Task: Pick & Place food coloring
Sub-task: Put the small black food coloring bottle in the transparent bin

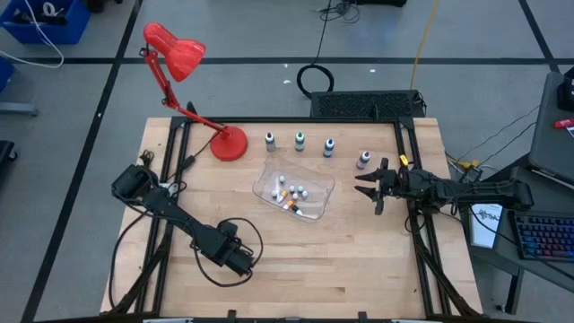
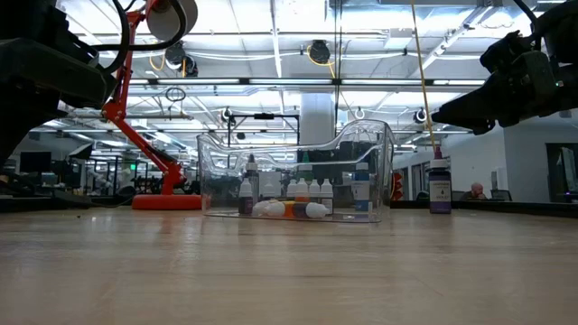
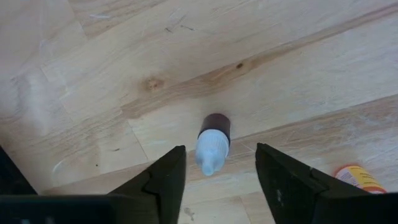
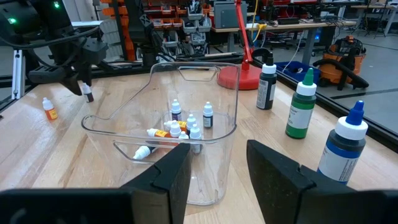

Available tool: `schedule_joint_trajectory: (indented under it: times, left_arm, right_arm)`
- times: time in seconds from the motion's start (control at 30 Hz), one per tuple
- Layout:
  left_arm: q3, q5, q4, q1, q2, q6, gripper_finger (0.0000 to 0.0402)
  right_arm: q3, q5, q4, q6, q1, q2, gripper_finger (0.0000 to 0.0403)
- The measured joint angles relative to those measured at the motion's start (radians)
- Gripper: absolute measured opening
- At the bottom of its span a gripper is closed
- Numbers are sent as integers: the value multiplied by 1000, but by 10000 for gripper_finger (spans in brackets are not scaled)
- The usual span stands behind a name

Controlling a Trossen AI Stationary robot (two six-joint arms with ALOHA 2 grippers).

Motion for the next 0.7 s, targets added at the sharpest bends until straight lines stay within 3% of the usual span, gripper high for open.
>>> schedule_joint_trajectory:
  times: [0.43, 0.7]
  left_arm:
    - [0, -19, 4, 0, 0, 4, 64]
    - [0, -65, -2, 37, -5, 142, 53]
  right_arm:
    - [0, 0, 0, 0, 0, 0, 144]
    - [0, 0, 0, 0, 0, 0, 144]
